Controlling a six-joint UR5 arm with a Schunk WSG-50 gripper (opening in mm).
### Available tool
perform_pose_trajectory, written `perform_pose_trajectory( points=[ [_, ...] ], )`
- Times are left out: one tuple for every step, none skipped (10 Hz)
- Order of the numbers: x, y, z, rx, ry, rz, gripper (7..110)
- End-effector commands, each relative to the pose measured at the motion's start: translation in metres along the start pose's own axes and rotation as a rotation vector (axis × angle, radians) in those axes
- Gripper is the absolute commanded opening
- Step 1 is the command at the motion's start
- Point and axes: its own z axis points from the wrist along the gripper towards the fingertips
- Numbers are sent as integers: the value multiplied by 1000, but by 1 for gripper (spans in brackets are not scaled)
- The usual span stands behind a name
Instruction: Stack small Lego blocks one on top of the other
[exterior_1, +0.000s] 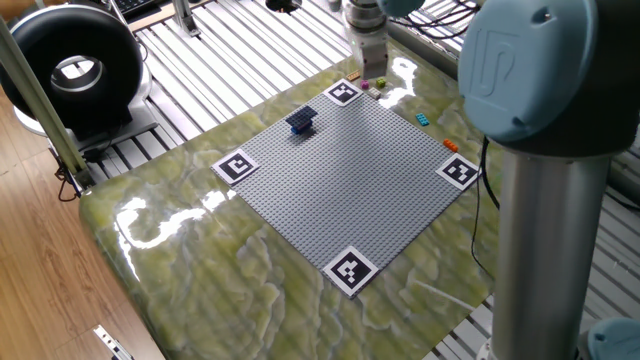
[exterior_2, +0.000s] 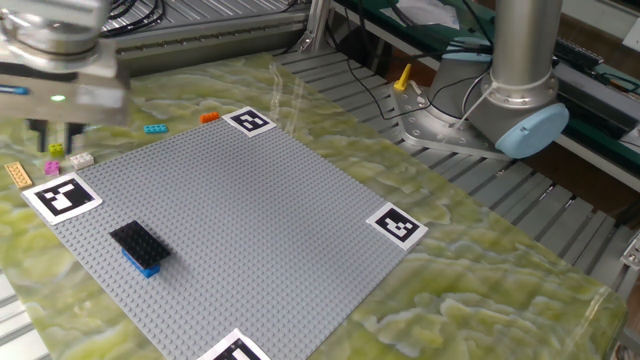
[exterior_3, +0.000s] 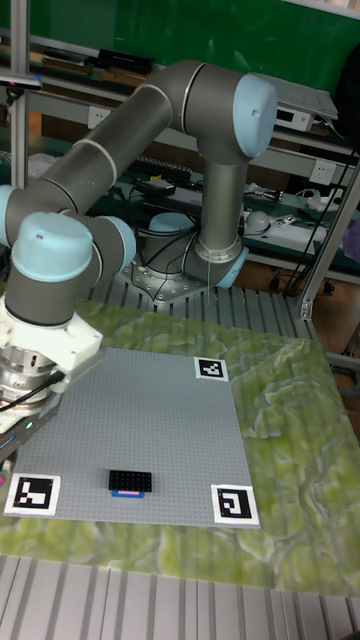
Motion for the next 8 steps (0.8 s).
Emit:
perform_pose_trajectory(
  points=[
    [-1, 41, -7, -127, -47, -134, 22],
    [2, 40, -7, -132, -35, -176, 22],
    [3, 34, -7, -117, -22, -211, 22],
    [7, 29, -7, -102, -3, -228, 22],
    [7, 24, -6, -93, 1, -259, 44],
    [6, 18, -5, -89, 4, -300, 44],
    [7, 18, -8, -110, 9, -323, 44],
    [4, 21, -13, -133, 1, -325, 44]
  ],
)
